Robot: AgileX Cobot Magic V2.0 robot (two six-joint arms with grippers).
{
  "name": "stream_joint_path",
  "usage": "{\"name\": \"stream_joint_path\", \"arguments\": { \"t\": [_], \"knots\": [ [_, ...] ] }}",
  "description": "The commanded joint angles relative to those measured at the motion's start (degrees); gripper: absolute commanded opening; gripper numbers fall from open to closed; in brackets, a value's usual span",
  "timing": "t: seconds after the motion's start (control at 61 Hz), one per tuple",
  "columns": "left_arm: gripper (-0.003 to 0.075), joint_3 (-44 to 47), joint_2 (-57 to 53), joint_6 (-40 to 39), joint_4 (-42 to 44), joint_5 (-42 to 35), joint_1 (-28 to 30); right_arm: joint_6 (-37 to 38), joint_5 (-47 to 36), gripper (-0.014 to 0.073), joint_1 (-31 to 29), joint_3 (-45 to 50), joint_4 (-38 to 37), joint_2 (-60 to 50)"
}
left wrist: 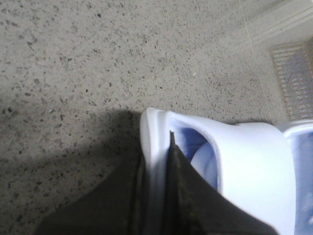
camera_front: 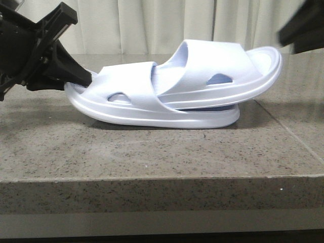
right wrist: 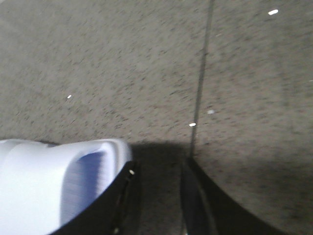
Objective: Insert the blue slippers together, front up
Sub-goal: 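Open the right gripper, then open the left gripper and withdraw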
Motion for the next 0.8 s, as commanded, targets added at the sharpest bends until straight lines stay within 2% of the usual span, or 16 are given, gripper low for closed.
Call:
{"name": "stream_joint_path", "arguments": {
  "t": [0.0, 0.098, 0.18, 0.656, 0.721, 0.787],
  "knots": [
    [-0.0020, -1.6, -1.6, 0.0, -2.9, 0.1, -0.4, -0.6, 4.4, 0.0252, -6.5, -1.3, 0.5, -3.4],
    [-0.0020, -1.6, -1.6, 0.0, -4.0, 0.1, -0.4, -0.6, 7.0, 0.0252, -11.4, -1.3, 0.5, -4.0],
    [-0.0020, -1.6, -1.6, 0.0, -5.3, -1.2, -0.4, -0.6, 8.4, 0.0252, -13.0, -1.3, 0.4, -3.9],
    [-0.0017, -1.6, 1.3, 0.2, -7.4, 0.6, -1.6, -0.6, 8.9, 0.0252, -13.1, -1.3, -0.7, -3.9],
    [0.0017, -1.6, 1.2, 1.7, -7.4, 0.7, -1.6, -0.6, 9.0, 0.0252, -13.1, -1.3, -0.7, -3.9],
    [0.0101, -1.6, 1.2, 2.5, -7.1, 0.8, -1.6, -0.6, 9.3, 0.0252, -13.1, -1.3, -0.8, -3.9]
  ]
}}
